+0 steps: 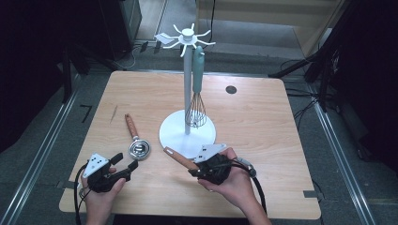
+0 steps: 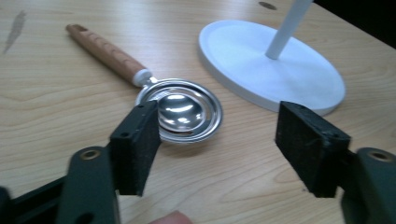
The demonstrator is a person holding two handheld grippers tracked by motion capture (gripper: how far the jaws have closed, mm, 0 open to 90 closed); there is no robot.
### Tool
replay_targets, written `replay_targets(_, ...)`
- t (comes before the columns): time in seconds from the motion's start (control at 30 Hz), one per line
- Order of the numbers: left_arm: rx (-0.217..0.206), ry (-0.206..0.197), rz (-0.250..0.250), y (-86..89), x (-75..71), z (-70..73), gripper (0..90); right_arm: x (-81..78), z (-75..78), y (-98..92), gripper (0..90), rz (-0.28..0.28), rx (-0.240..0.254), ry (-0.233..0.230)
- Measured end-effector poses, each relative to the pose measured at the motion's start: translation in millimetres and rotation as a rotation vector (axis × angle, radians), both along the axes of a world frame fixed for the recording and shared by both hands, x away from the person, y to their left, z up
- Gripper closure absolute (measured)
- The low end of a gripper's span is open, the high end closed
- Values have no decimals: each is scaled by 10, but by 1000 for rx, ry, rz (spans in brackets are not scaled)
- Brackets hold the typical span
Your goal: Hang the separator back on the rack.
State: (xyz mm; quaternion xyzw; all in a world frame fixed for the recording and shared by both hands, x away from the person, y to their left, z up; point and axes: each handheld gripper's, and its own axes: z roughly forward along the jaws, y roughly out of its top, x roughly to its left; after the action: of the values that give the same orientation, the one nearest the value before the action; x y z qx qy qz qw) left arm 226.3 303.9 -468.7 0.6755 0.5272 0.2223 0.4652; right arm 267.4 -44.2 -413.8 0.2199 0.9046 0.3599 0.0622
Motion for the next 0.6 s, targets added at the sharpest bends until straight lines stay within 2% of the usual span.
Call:
replay_targets(0.17, 10, 7, 43, 100, 25, -15, 224, -3, 83, -94, 729, -23, 60, -30)
replay_targets(0.33, 22, 7, 62, 173, 50, -35, 147, -10, 181, -195, 729, -39, 134, -80)
replay_targets(0.47, 31, 11, 83, 229, 60, -45, 120, -24, 266, -282, 729, -60, 195, -109)
replay_targets(0.6, 36, 22, 102, 256, 78, -62, 69, -32, 338, -367, 729, -88, 233, -141)
